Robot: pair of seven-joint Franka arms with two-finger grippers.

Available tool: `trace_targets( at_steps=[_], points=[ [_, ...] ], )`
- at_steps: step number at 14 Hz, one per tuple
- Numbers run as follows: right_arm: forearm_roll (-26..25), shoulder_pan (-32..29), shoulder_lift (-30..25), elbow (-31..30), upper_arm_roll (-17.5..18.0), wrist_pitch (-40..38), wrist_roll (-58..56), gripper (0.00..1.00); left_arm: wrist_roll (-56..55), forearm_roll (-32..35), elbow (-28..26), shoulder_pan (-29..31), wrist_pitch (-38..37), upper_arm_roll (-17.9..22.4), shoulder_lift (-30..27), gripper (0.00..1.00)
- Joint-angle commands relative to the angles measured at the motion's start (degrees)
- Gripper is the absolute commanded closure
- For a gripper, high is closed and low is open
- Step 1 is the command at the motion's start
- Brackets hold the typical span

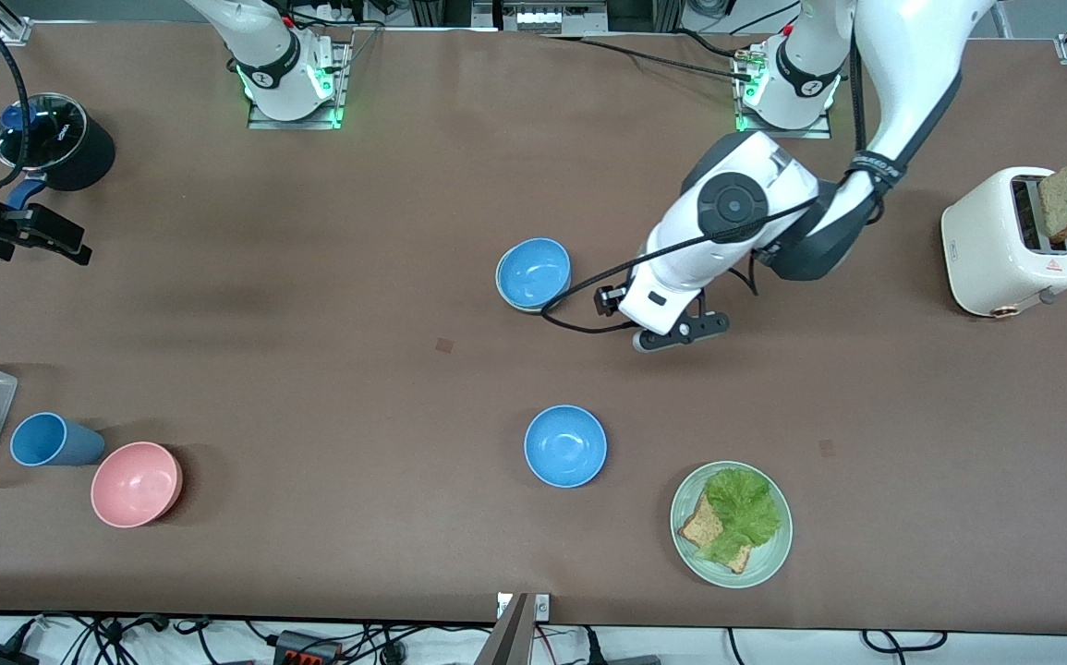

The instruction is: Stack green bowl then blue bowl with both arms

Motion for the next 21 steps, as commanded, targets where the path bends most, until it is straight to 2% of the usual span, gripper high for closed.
trace_targets(
  at_steps=[1, 2, 3, 6, 10, 13, 15, 17, 21],
  points=[
    [-0.6, -0.1, -0.9, -0.8, 0.1, 0.4, -1.0, 0.00, 10.9, 1.5, 3.3, 1.7, -3.7, -0.4, -0.1, 0.25],
    [-0.6, 0.0, -0.9, -0.8, 0.1, 0.3, -1.0, 0.00, 14.0, 1.6, 3.6, 3.3, -4.4, -0.5, -0.2, 0.20],
    [-0.6, -0.1, -0.9, -0.8, 0.1, 0.3, -1.0, 0.00, 17.4, 1.6, 3.7, 5.0, -4.5, -0.9, -0.2, 0.00],
    [-0.6, -0.1, -1.0, -0.8, 0.1, 0.3, -1.0, 0.00, 21.6, 1.9, 4.2, 7.6, -6.3, -0.9, -1.7, 0.00],
    [-0.6, 0.0, -1.0, -0.7, 0.1, 0.3, -1.0, 0.00, 23.8, 2.1, 10.2, 8.2, -12.5, -0.3, -1.6, 0.00],
    [-0.5, -0.1, -1.1, -0.7, 0.1, 0.4, -1.0, 0.00, 32.2, 2.1, 13.5, 12.0, -14.7, -0.2, -1.3, 0.00],
    [0.0, -0.1, -1.1, -0.7, 0.1, 0.4, -0.9, 0.00, 36.0, 2.1, 13.6, 14.1, -14.8, -0.2, -1.3, 0.00],
    [0.0, -0.2, -1.1, -0.7, 0.0, -0.1, -0.9, 0.00, 36.2, 2.3, 14.2, 14.1, -15.1, -0.2, -1.3, 0.00],
    [-0.3, -0.2, -1.1, -0.6, 0.0, -0.3, -1.0, 0.00, 41.2, 5.7, 18.7, 12.6, -22.0, 0.6, 0.0, 0.00]
  ],
)
